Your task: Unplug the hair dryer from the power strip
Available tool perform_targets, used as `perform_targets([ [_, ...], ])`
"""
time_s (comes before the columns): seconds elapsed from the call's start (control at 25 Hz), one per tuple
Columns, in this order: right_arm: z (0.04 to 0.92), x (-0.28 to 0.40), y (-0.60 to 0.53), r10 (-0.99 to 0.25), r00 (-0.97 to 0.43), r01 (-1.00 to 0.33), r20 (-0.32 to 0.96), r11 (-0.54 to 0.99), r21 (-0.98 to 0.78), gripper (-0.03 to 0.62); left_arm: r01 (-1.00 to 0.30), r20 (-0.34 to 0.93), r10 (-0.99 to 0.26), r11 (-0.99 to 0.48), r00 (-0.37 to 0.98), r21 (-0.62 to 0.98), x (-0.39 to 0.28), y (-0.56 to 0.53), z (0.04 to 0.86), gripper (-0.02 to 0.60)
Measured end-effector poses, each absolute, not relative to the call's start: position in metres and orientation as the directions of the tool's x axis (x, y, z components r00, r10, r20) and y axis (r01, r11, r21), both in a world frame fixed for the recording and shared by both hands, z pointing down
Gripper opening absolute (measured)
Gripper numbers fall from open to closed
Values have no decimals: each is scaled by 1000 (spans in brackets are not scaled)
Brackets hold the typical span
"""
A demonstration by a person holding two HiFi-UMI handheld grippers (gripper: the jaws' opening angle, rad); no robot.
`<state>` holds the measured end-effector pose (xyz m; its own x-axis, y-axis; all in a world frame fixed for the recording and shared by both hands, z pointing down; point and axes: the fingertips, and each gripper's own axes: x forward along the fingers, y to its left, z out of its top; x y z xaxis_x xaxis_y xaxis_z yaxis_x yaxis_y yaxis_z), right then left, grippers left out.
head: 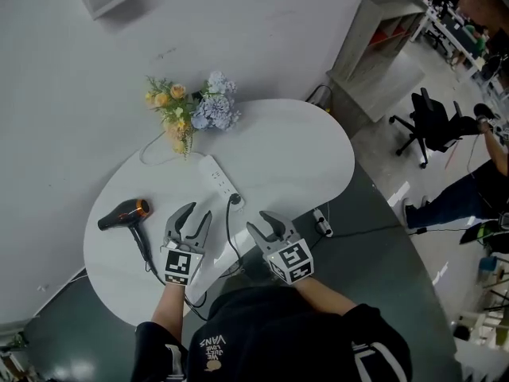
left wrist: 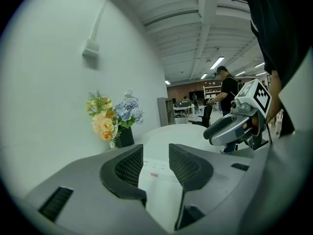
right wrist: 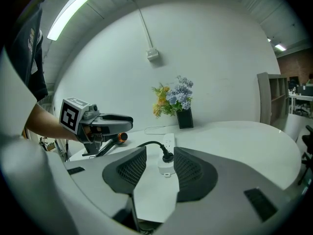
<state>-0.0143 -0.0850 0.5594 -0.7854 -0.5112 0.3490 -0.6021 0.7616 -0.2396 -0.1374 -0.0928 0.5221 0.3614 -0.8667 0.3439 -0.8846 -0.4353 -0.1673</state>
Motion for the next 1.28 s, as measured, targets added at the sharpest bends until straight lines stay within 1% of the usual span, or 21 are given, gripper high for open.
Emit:
perform_targets([
  [0.32, 573, -29, -96, -537, -755, -640, 376, 730, -242, 160, -807, 407, -793, -558, 452, -191, -141, -116, 544, 173],
  [0.52, 580, -34, -108, -565, -730, -665, 385, 717, -208, 160, -759, 437, -749, -620, 499, -197, -139, -128, 558, 183],
  [0.88, 592, -41, -119, -590, -704, -689, 395, 703, -177, 160, -667, 491, -670, -713, 557, -216, -131, -138, 585, 184],
  [1.04, 598, -50, -121, -579, -706, -684, 409, 707, -180, 160, -621, 517, -635, -749, 574, -230, -129, -141, 601, 184],
  [1.28, 608, -62, -130, -566, -707, -663, 423, 738, -121, 160, -533, 565, -586, -798, 580, -280, -128, -148, 622, 193],
])
